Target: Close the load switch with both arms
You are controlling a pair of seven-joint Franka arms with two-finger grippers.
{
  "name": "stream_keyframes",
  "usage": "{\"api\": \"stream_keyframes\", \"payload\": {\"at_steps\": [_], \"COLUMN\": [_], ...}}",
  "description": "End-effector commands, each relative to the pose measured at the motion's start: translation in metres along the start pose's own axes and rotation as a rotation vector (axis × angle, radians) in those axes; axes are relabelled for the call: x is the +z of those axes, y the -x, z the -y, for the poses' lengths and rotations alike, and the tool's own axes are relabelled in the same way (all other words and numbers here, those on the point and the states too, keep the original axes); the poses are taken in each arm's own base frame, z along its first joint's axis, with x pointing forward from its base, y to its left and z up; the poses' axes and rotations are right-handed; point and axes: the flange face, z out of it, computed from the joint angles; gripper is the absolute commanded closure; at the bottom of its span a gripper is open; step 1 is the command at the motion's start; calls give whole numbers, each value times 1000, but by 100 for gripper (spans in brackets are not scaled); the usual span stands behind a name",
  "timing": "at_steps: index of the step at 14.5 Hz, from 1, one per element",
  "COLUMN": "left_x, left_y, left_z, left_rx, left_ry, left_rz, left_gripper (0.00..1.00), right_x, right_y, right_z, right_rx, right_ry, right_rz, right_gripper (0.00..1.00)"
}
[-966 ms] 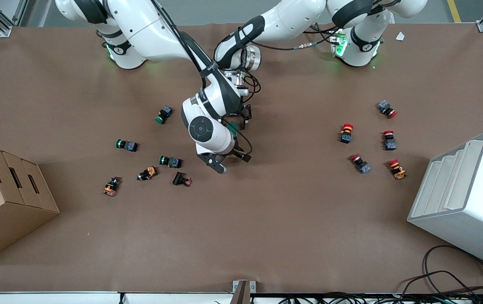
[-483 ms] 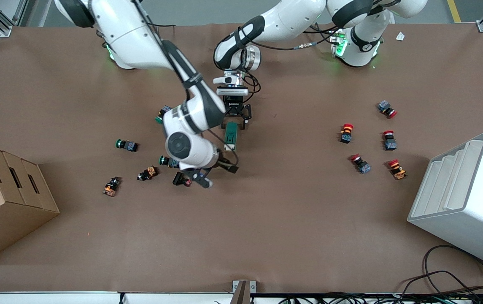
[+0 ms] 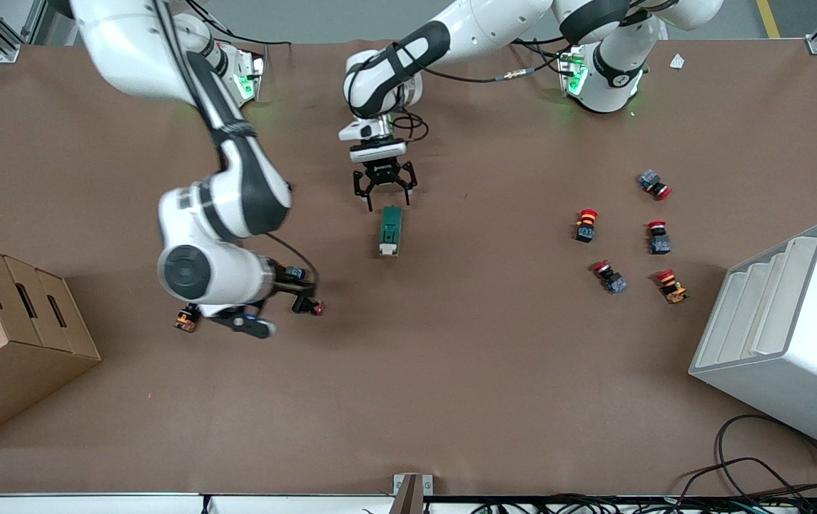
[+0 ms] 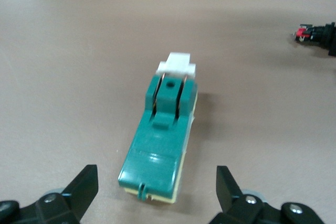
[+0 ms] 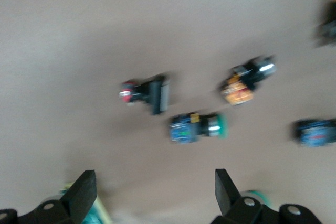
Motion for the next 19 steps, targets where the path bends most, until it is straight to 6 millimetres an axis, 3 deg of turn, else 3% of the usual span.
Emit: {"api": "stream_keyframes", "payload": {"at_steps": [1,3,5,6,8,9,11,14,16,19], "left_x": [-31,-45,-59,-64,-64,-62,-50,-31,-11,-5], "left_y": [-88,-173,-264,-309,-395,-426,-475,-530,-559,-589], "left_z": [-11,-2,28,45,100,125,178,254,314,391], "left_rx": [11,3,28,52,81,80,103,164,134,176], "left_ry": [-40,-49,-34,-4,59,82,110,190,209,167], "left_rz": [111,189,313,378,473,505,564,622,694,719], "left_gripper": [1,0,0,0,0,0,0,0,0,0], "right_x": [-46,-74,-99,-108,-119,-126,-137,-152,-159,-164], "right_y": [3,4,7,9,14,17,21,31,31,24], "right_z": [-53,-91,-135,-157,-200,-214,-237,-248,-251,-275], "right_rx": [-87,-117,-146,-178,-186,-179,-172,-169,-170,-199], "right_ry": [67,68,74,70,51,44,42,52,77,73], "right_rz": [-31,-21,-31,-35,-37,-43,-45,-53,-63,-71], "right_gripper": [0,0,0,0,0,0,0,0,0,0]}}
